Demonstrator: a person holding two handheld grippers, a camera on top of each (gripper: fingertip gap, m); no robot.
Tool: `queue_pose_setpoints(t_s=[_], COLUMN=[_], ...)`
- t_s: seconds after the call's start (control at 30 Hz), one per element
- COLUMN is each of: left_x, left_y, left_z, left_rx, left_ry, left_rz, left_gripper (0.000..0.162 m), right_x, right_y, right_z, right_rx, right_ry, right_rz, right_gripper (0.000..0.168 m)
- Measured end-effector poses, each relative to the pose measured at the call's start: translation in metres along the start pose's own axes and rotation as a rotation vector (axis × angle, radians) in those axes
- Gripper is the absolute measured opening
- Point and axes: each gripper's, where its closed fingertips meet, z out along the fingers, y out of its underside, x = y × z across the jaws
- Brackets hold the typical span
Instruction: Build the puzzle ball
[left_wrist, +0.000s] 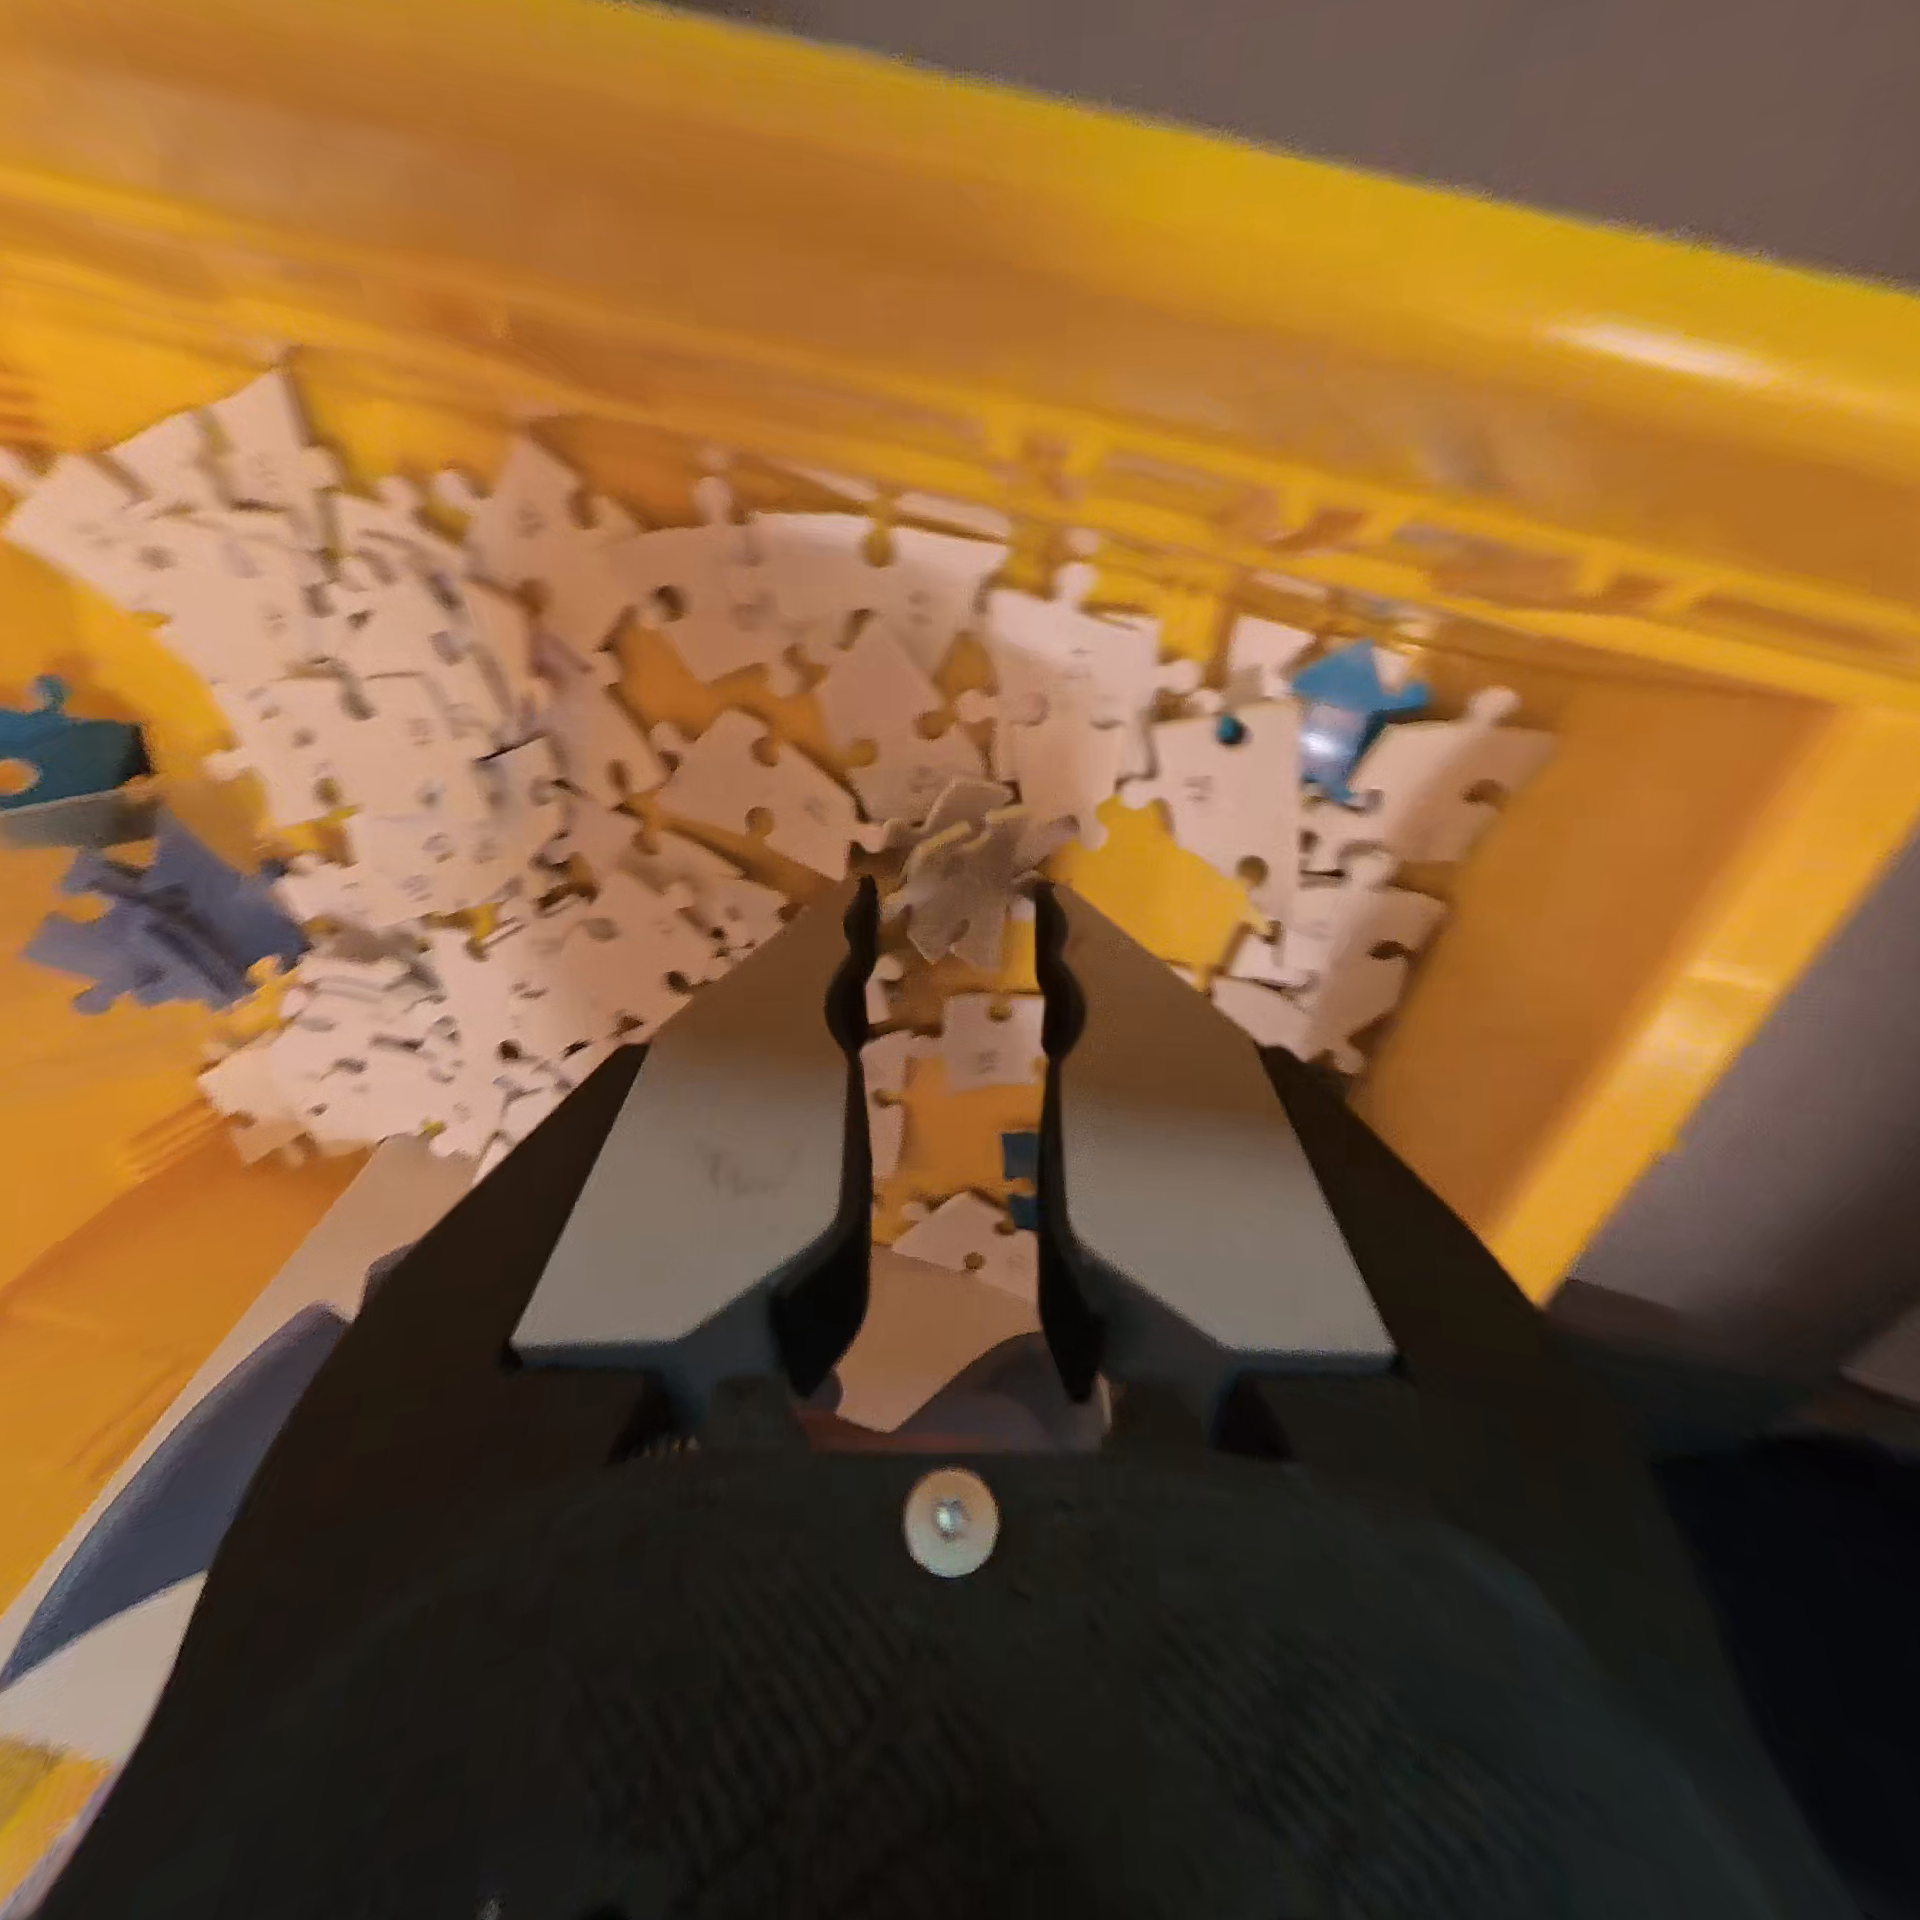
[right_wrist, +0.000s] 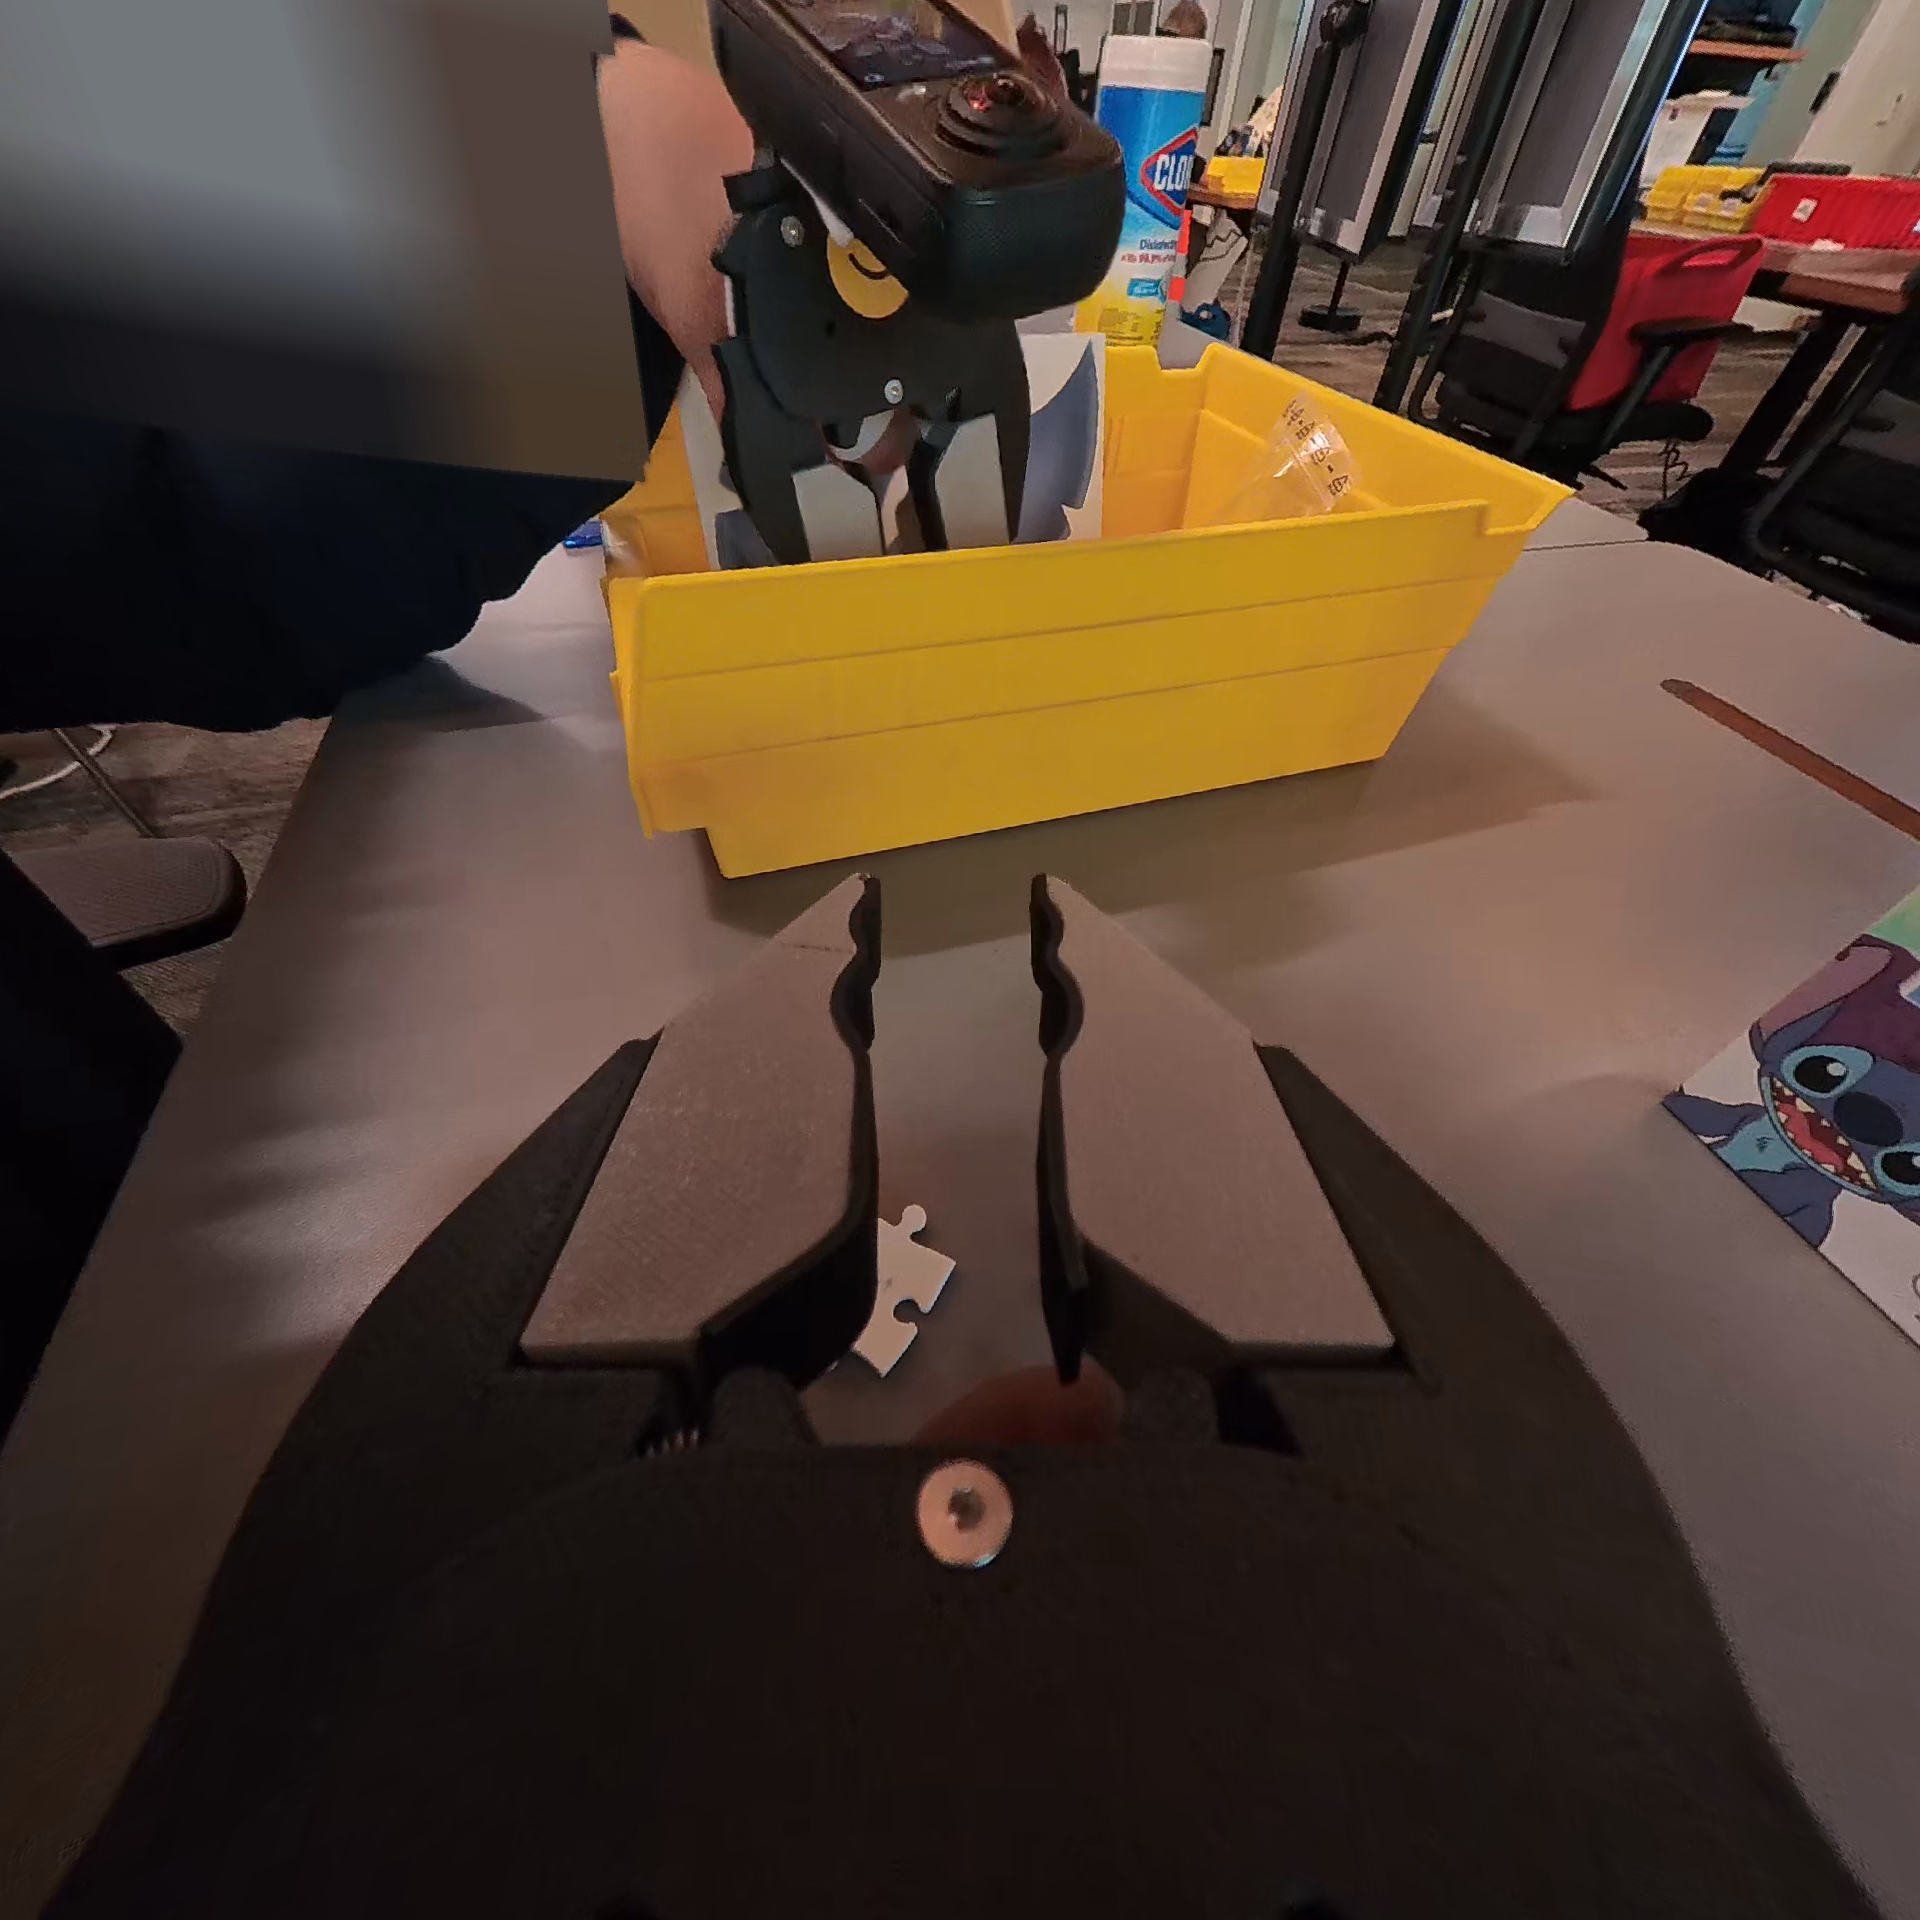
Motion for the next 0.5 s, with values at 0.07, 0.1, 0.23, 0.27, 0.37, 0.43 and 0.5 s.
queue_pose_setpoints(t_s=[0.07,0.1,0.23,0.27,0.37,0.43,0.5], left_x=[-0.002,0.002,0.012,0.016,0.023,0.015,0.012], left_y=[0.003,0.000,-0.025,-0.027,-0.021,-0.013,-0.007], left_z=[-0.002,-0.005,-0.025,-0.028,-0.024,-0.013,0.000], left_rx=[0.002,0.034,0.211,0.232,0.190,0.115,0.048], left_ry=[-0.016,0.006,0.042,0.058,0.072,0.029,0.033], left_rz=[0.004,0.013,0.038,0.044,0.065,0.038,0.019], left_gripper=[0.035,0.040,0.040,0.040,0.044,0.045,0.046], right_x=[0.000,0.000,0.000,0.000,0.000,0.000,0.000], right_y=[0.001,0.000,0.000,0.000,0.000,-0.001,-0.002], right_z=[0.000,0.000,0.000,0.000,0.000,0.000,-0.001], right_rx=[-0.004,-0.003,-0.002,-0.004,-0.005,-0.005,-0.001], right_ry=[-0.005,-0.006,-0.001,-0.001,0.005,0.009,0.012], right_rz=[0.009,0.009,-0.001,-0.002,-0.008,-0.009,-0.015], right_gripper=[0.025,0.025,0.024,0.025,0.024,0.024,0.024])
